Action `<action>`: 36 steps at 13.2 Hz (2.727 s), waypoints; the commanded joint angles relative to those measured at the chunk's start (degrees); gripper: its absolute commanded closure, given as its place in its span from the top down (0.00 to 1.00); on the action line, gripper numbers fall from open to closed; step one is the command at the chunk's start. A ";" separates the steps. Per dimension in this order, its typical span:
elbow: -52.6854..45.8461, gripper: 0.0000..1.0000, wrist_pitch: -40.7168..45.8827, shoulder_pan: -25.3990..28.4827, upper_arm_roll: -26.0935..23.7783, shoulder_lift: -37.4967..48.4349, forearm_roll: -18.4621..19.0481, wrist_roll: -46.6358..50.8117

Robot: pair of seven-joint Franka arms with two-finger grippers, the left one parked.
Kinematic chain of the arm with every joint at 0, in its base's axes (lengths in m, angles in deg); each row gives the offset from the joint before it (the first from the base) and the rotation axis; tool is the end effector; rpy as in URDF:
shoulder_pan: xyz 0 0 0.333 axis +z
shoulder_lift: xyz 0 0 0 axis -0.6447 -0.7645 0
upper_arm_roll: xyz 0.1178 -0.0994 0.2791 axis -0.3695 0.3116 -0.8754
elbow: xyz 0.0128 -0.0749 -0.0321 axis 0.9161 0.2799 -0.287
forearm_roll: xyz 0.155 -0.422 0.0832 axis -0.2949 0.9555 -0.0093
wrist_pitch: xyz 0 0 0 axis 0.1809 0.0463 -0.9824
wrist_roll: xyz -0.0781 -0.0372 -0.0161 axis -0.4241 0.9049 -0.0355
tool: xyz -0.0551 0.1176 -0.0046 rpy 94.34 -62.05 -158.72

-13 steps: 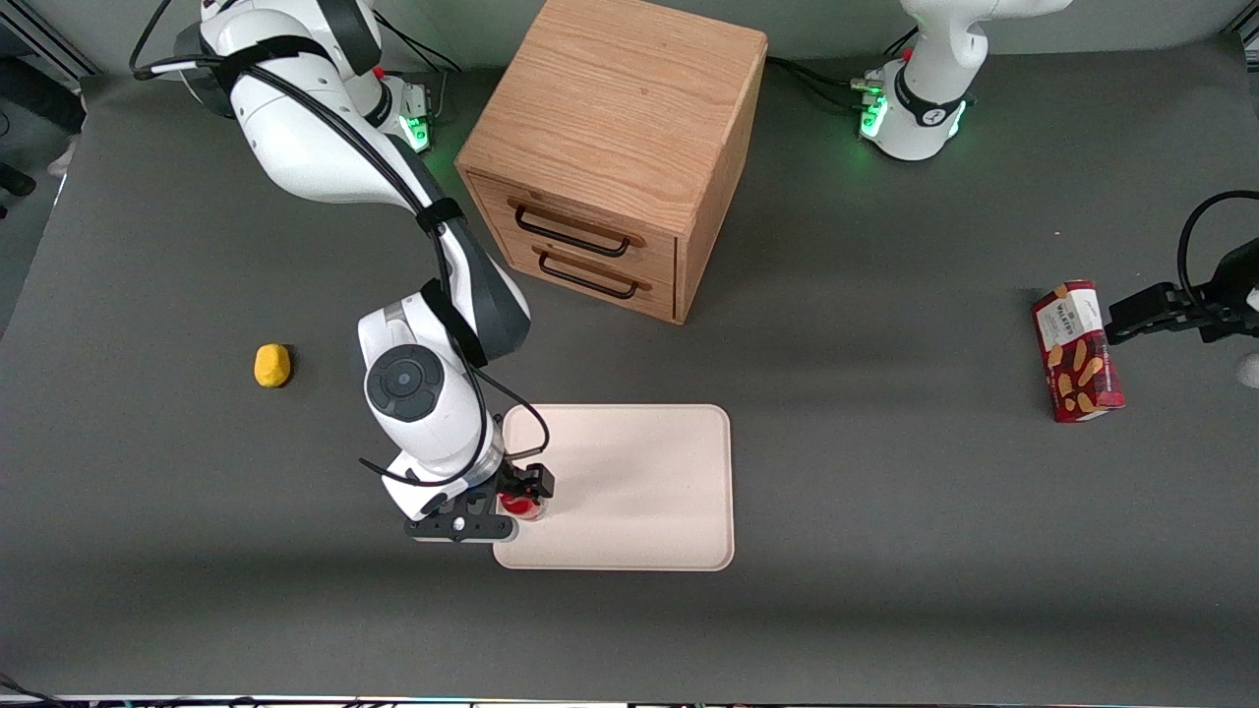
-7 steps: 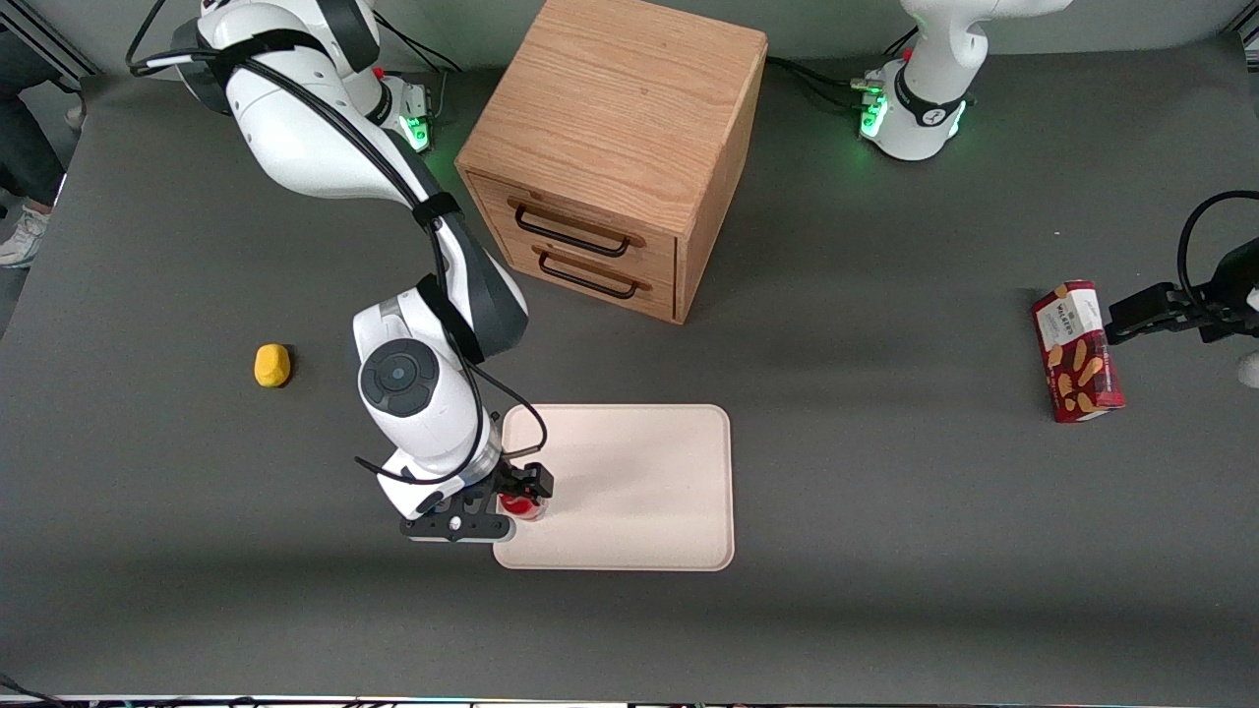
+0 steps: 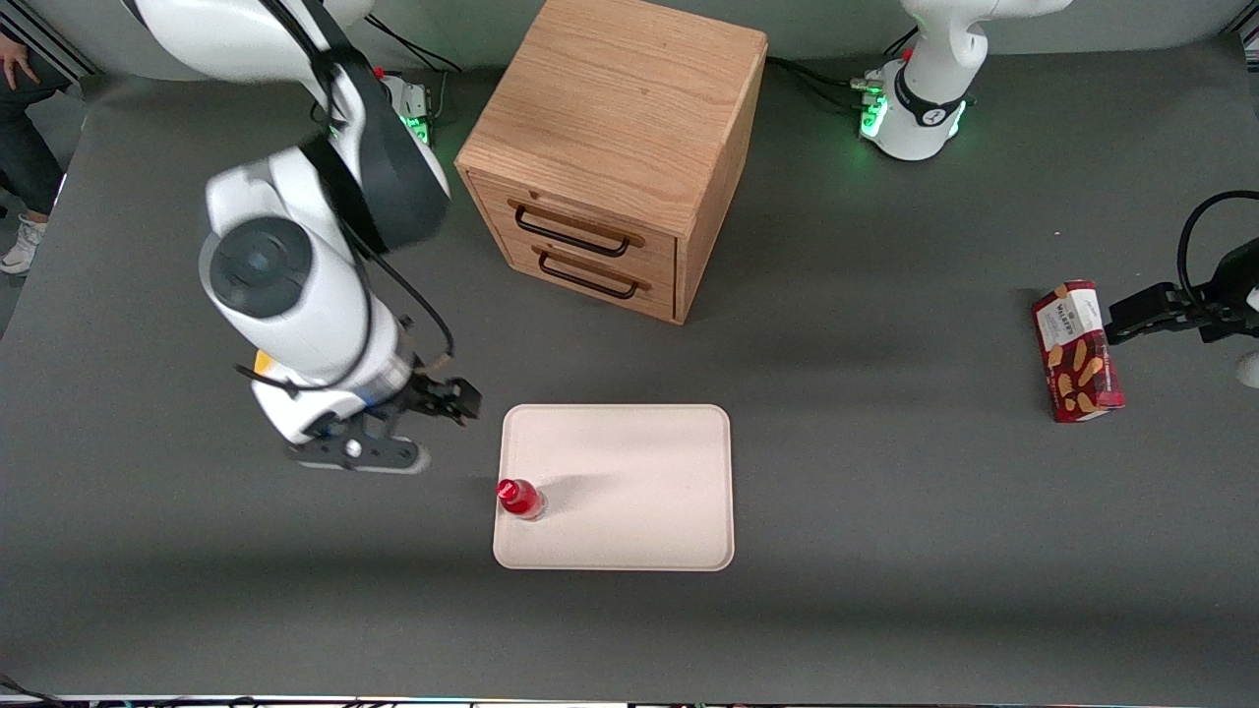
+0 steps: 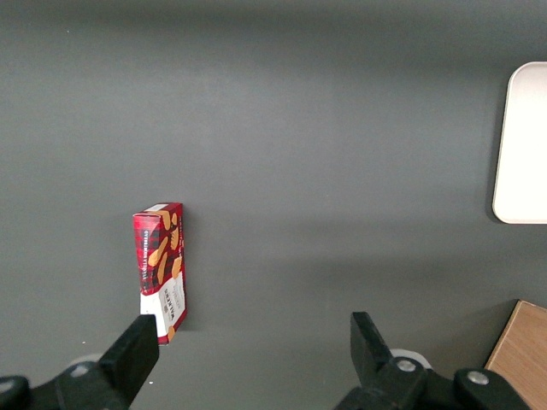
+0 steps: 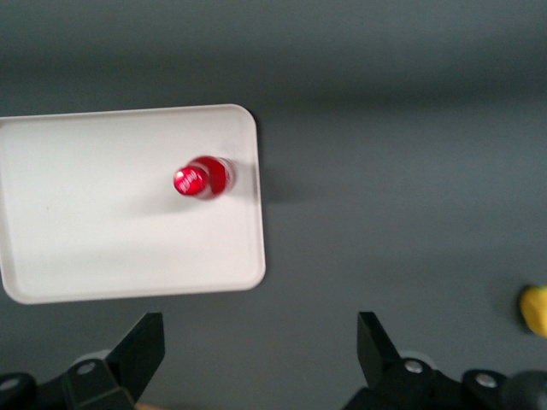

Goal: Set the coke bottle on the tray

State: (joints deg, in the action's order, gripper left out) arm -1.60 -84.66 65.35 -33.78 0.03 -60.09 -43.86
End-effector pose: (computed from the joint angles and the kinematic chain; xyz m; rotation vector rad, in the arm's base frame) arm 0.7075 0.2968 0.5036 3.0785 -0.1565 0.0445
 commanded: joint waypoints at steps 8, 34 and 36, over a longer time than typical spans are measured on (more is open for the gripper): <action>22.58 1.00 -1.53 -11.92 -0.46 20.68 -0.81 -15.19; 30.33 1.00 -2.77 -24.68 -0.72 31.42 -2.57 -30.85; 29.54 1.00 -2.69 -24.68 -0.72 30.46 -2.65 -30.76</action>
State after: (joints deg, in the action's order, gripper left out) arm 30.40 -88.50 41.06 -34.24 32.19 -61.66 -73.45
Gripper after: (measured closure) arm 0.000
